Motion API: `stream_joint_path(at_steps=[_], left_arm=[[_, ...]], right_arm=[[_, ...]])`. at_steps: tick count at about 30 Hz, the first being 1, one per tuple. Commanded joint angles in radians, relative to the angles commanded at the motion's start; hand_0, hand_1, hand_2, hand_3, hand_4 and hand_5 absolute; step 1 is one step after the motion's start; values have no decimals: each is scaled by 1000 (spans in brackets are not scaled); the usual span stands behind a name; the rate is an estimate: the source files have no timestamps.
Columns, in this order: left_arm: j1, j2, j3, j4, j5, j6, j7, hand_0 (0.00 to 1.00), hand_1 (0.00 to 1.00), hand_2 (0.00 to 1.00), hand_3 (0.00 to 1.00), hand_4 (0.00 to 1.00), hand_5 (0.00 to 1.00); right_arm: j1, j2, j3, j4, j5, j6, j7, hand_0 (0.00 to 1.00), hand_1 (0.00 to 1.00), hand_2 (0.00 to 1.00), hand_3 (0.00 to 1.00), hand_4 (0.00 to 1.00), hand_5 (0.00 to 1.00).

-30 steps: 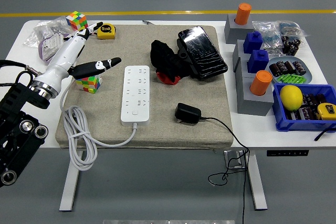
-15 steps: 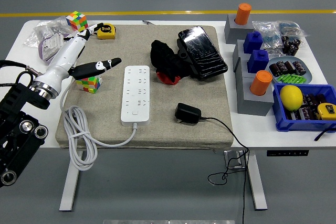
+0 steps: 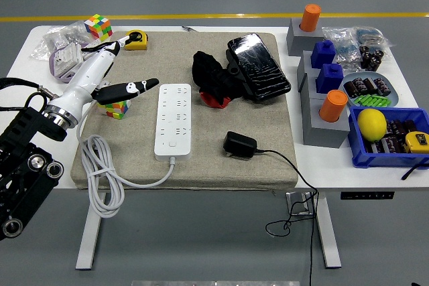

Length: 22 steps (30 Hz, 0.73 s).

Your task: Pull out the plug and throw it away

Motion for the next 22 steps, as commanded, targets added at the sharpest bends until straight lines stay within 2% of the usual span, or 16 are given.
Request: stream_joint_path(at_steps=[4, 5, 22], left_arm=[[-1, -1, 1, -2, -1, 0, -1, 998, 998, 998, 972, 998, 753], [2, -2, 0, -2, -1, 0, -1, 998, 998, 998, 971, 998, 746], [12, -5, -9, -5, 0, -2, 0, 998, 998, 998, 971, 998, 739]], right_arm=[[-6, 0, 1, -2, -6, 15, -6, 622, 663, 689, 727, 994, 537], [-8, 1, 2, -2, -8, 16, -7, 619, 663, 689, 674, 992, 536], [-13, 8, 13, 0, -14, 19, -7, 621, 663, 689, 655, 991, 535]])
